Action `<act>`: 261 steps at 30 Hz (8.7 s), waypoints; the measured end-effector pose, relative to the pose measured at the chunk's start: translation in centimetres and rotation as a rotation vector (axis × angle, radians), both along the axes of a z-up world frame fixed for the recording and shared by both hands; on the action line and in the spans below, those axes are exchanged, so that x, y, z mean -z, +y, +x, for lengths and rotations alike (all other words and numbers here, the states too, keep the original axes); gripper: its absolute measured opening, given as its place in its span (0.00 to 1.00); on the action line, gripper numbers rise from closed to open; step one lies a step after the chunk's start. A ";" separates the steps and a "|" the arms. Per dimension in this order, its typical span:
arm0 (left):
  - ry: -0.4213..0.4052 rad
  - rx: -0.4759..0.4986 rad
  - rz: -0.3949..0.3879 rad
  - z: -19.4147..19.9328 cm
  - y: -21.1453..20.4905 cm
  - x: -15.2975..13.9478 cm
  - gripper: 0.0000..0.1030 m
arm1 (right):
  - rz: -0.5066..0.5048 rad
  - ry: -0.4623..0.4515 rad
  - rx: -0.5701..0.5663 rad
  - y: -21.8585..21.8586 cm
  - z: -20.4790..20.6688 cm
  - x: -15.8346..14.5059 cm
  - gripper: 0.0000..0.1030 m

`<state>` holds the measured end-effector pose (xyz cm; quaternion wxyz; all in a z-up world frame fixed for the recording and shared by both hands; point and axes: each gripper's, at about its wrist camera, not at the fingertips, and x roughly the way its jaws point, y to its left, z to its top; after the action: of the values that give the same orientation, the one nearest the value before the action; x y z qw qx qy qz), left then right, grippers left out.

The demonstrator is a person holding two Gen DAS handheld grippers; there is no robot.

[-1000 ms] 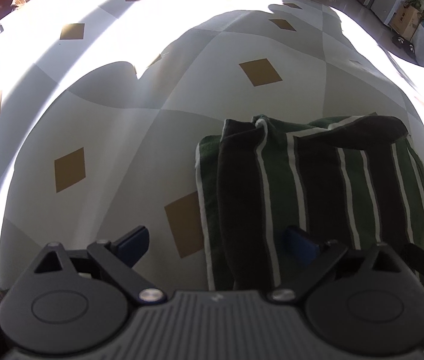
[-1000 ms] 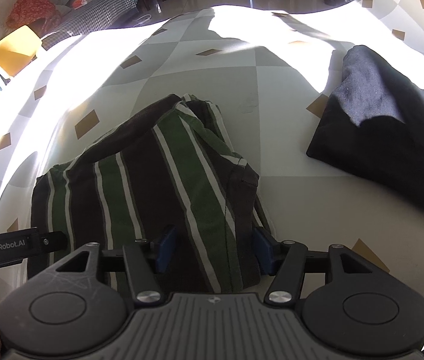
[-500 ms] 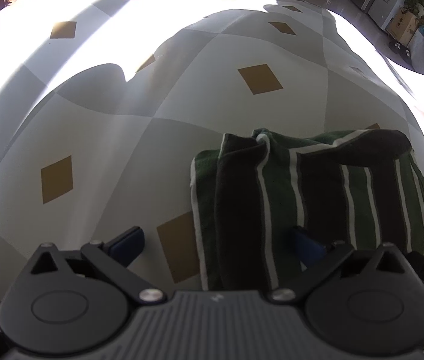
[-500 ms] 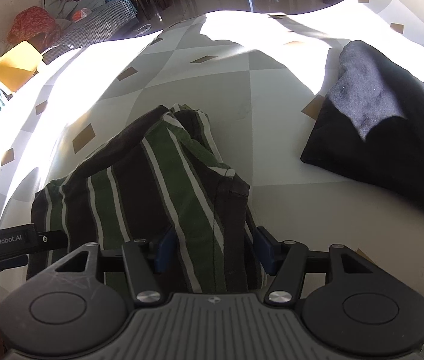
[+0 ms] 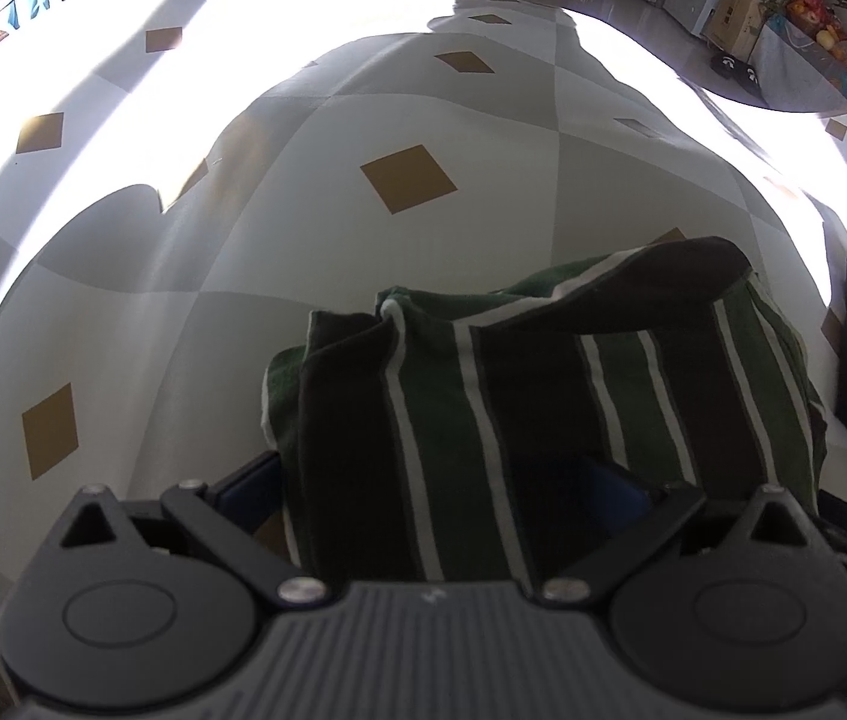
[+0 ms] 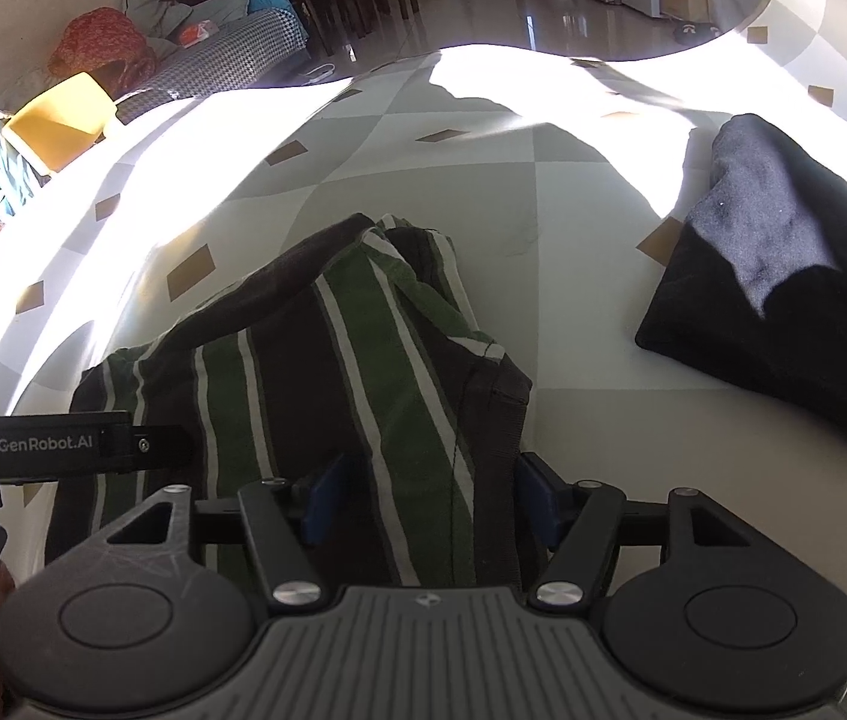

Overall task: Fold clothes
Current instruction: 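Grasp the folded striped shirt with both grippers and lift it, then carry the lifted striped shirt with both grippers toward the table edge, then lower the folded shirt onto the table and open both grippers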

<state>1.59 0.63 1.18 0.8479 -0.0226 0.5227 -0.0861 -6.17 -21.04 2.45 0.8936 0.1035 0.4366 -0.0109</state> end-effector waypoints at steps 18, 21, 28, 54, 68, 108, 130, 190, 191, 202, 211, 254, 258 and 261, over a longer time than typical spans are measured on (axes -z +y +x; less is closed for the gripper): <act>-0.036 0.057 -0.068 -0.9 -0.9 -0.7 0.53 | -0.012 -0.041 -0.191 3.0 -0.6 0.3 0.45; -0.050 0.040 -0.042 -1.0 -0.7 -0.7 0.53 | -0.015 -0.039 -0.175 2.7 -0.6 0.3 0.44; -0.087 0.057 -0.005 -1.1 -1.3 -0.5 0.53 | -0.077 -0.052 -0.175 3.5 -0.6 0.5 0.46; -0.275 0.078 0.077 -6.1 -2.7 -5.7 0.21 | -0.120 -0.255 -0.232 4.4 -3.9 -3.8 0.24; -0.364 0.065 0.125 -9.9 -3.5 -9.5 0.21 | -0.124 -0.357 -0.241 4.6 -6.7 -6.4 0.24; -0.469 0.041 0.156 -13.4 -4.0 -13.3 0.21 | -0.141 -0.486 -0.233 4.2 -10.5 -9.1 0.24; -0.433 0.059 0.158 -11.7 -5.1 -12.4 0.21 | -0.156 -0.447 -0.189 4.5 -9.9 -9.3 0.24; -0.360 0.212 0.179 -3.3 -23.4 -8.8 0.21 | -0.147 -0.302 0.061 -8.7 -4.5 -7.4 0.24; -0.360 0.217 0.180 -3.3 -23.8 -8.8 0.21 | -0.146 -0.301 0.072 -9.0 -4.4 -7.4 0.24; -0.379 0.321 0.142 -3.0 -29.8 -8.9 0.22 | -0.175 -0.303 0.259 -13.1 -5.3 -8.0 0.24; -0.351 0.350 0.157 -2.4 -33.5 -7.3 0.45 | -0.244 -0.217 0.451 -15.8 -5.6 -7.9 0.44; -0.234 0.131 0.248 -3.0 -17.9 -6.5 0.88 | -0.192 -0.163 0.243 -7.3 -2.4 -6.7 0.49; -0.228 0.111 0.259 -3.1 -15.9 -6.4 0.91 | -0.179 -0.164 0.209 -6.0 -2.2 -6.5 0.49; -0.216 0.095 0.253 -3.2 -14.2 -6.3 0.92 | -0.195 -0.155 0.165 -4.7 -1.9 -6.1 0.49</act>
<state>-1.62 -13.54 7.52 0.8901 0.1184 0.4359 -0.0614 -8.08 -25.75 8.53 0.9265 0.0525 0.3531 -0.1188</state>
